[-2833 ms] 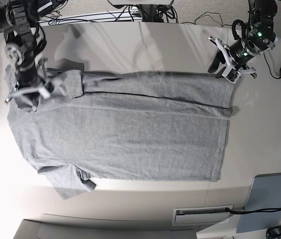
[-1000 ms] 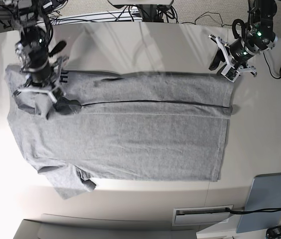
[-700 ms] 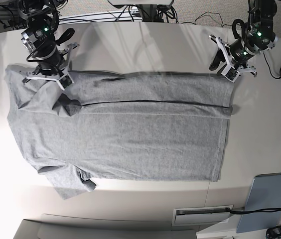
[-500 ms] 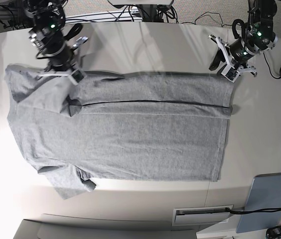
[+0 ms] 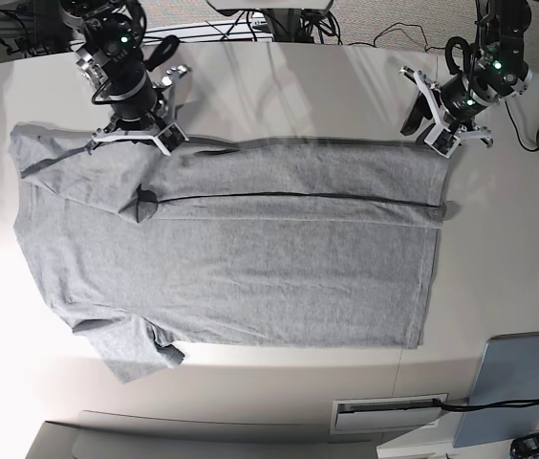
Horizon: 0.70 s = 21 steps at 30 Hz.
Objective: Fold the T-shirt properly
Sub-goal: 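Move the right gripper back to the shirt corner beside the collar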
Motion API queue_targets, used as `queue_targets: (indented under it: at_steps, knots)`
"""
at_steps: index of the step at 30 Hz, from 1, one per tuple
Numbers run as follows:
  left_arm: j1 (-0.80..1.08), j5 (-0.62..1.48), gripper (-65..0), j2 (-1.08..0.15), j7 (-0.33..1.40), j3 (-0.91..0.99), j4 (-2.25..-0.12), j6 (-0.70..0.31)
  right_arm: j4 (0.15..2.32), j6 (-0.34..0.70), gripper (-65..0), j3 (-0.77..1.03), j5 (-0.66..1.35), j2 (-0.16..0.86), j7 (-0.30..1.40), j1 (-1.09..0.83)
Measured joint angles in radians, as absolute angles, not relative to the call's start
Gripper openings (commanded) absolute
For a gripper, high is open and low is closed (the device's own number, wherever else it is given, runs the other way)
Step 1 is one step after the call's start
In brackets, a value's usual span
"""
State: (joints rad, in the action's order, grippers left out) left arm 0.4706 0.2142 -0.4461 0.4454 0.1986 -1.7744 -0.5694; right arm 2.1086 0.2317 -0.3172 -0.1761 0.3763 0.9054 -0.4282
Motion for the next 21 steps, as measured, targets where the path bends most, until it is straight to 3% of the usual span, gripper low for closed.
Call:
queue_targets:
  at_steps: [6,20,21]
  knots:
    - [0.471,0.214,-49.7,-0.447,0.445,0.199,-1.774,-0.57,2.109,0.232,-65.0,-0.318,-0.175,0.31,0.901,-0.389]
    - [0.471,0.214,-49.7,-0.447,0.445,0.199,-1.774,-0.57,2.109,0.255,-65.0,-0.318,-0.184,0.307,0.901,-0.385]
    - [0.471,0.214,-49.7,-0.447,0.445,0.199,-1.774,-0.569,2.109,0.255,-61.6,-0.318,-0.183,0.307,0.901,-0.385]
